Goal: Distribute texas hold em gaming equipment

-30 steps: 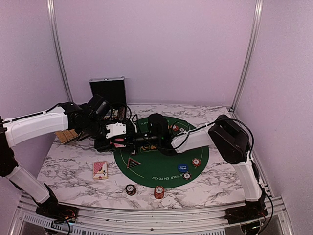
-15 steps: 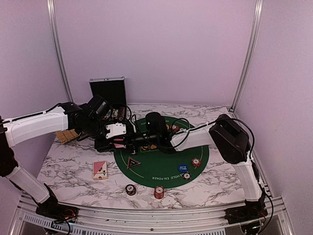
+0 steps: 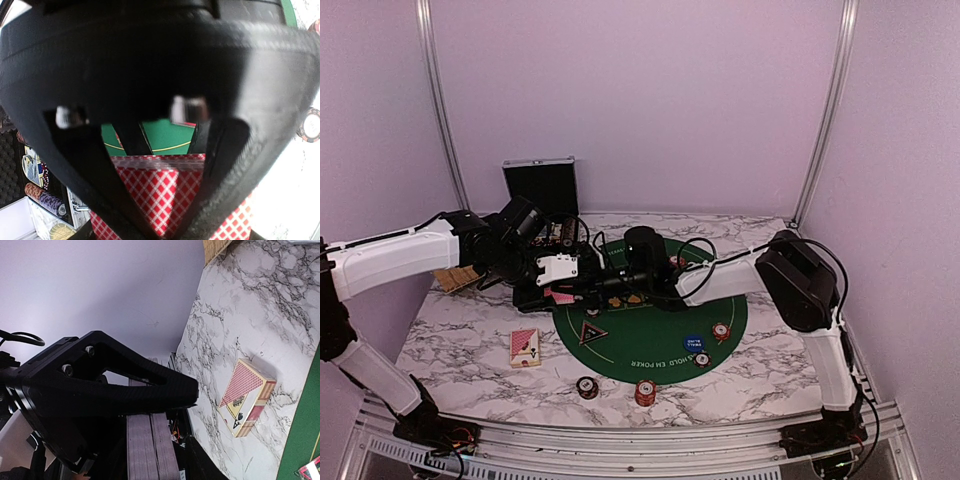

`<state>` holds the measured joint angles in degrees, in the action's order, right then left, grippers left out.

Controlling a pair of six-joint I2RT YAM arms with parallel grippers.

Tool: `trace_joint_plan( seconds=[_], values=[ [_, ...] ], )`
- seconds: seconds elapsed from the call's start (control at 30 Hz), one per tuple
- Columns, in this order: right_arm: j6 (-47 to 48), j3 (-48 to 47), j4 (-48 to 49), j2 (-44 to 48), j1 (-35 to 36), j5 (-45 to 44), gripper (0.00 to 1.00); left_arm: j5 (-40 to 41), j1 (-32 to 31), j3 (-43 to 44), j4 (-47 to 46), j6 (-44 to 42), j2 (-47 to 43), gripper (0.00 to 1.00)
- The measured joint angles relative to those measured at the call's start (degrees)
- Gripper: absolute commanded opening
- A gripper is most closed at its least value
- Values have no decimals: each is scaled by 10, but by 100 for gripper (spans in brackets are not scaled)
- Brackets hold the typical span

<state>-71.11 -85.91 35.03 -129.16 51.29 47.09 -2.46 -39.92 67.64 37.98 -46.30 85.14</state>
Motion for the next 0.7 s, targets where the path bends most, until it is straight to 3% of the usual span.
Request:
trace_joint_plan(
  seconds=[0.37,0.7],
  values=[
    [-1,24,-2,16,-9,4,32,10,0,0,4,-7,0,22],
    [7,30,-20,31,-14,5,19,15,0,0,4,-8,0,18]
  ],
)
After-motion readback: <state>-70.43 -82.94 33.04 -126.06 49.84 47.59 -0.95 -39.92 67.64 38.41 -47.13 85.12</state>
